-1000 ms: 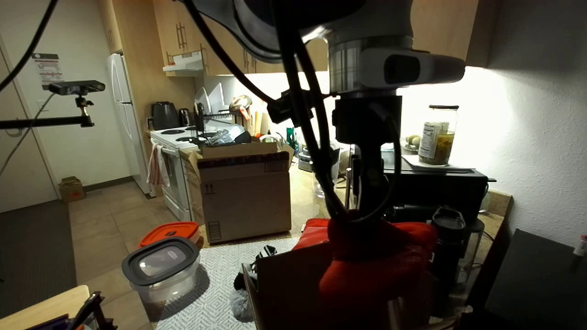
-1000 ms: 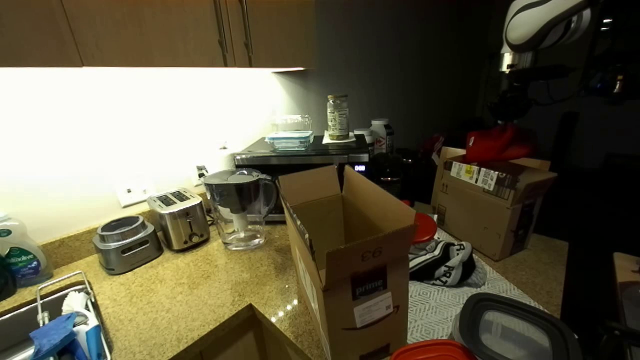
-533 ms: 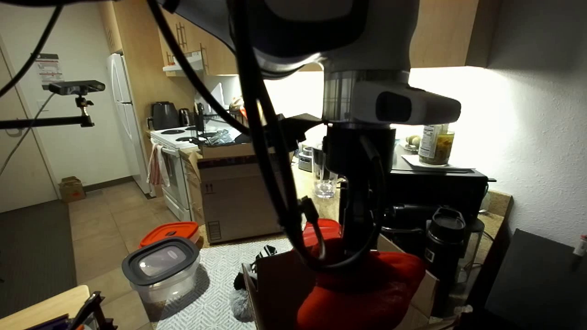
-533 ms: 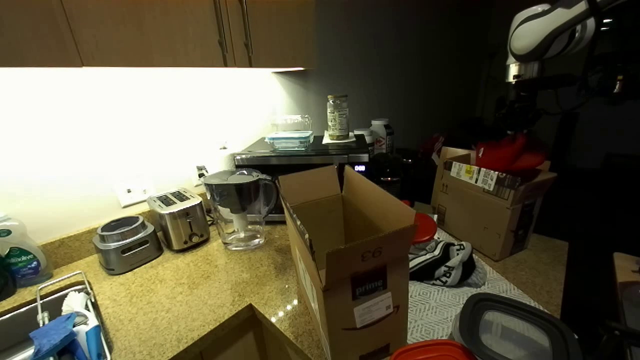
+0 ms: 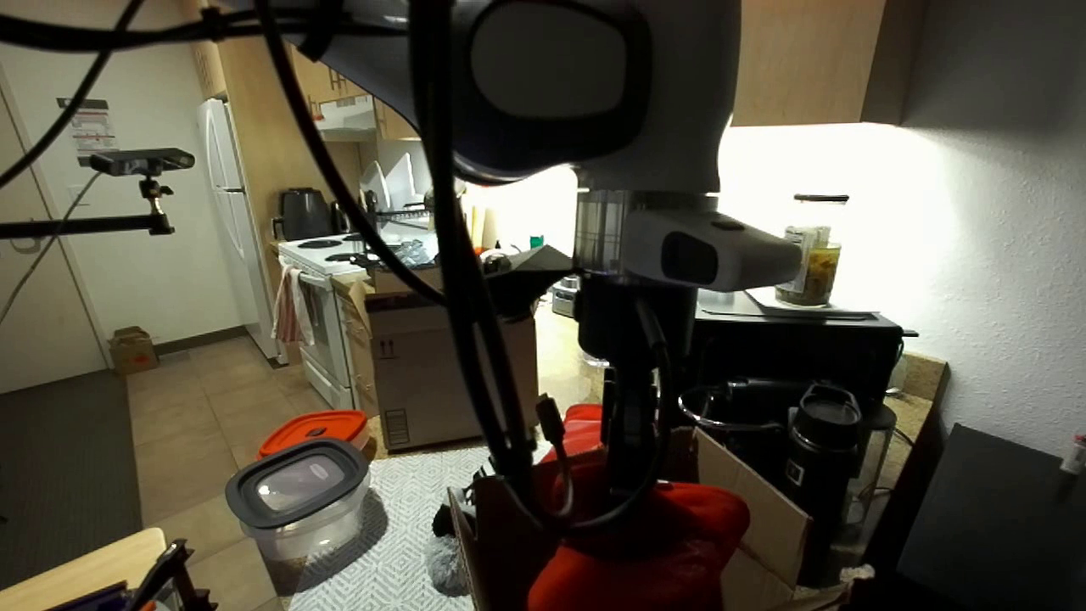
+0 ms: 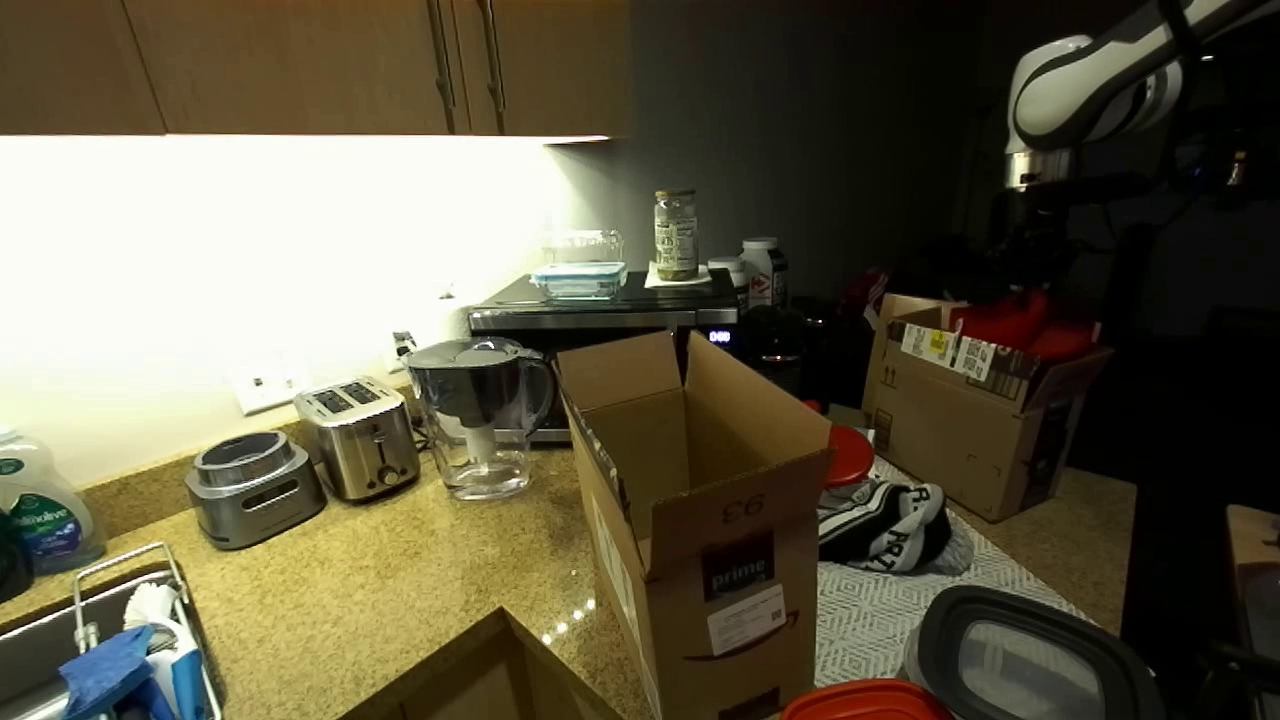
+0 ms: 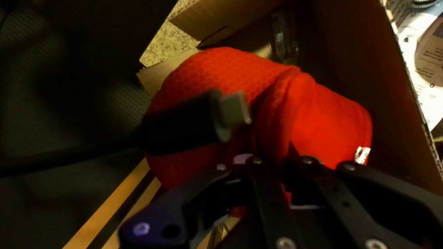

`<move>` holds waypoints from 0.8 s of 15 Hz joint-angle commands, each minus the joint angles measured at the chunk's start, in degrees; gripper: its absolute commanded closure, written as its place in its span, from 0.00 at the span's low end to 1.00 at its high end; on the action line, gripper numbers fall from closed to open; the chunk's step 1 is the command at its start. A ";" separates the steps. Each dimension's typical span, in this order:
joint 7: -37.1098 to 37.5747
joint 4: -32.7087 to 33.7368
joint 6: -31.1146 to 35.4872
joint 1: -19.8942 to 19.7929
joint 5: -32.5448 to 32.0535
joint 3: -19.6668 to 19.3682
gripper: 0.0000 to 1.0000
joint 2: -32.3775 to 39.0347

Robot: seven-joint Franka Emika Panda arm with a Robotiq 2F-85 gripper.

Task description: Put the red object into the cardboard box

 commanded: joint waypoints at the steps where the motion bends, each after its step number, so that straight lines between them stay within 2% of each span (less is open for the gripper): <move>1: 0.68 -1.77 3.69 0.66 0.01 1.34 0.97 -0.02; 5: 1.19 -2.47 7.35 1.89 -0.45 2.71 0.97 1.29; 6: 1.33 -2.54 8.02 2.17 -0.64 2.94 0.62 1.56; 7: 1.21 -2.48 8.49 2.41 -0.57 3.08 0.61 1.86; 12: 0.85 -2.16 9.62 3.10 -0.48 3.52 0.30 2.61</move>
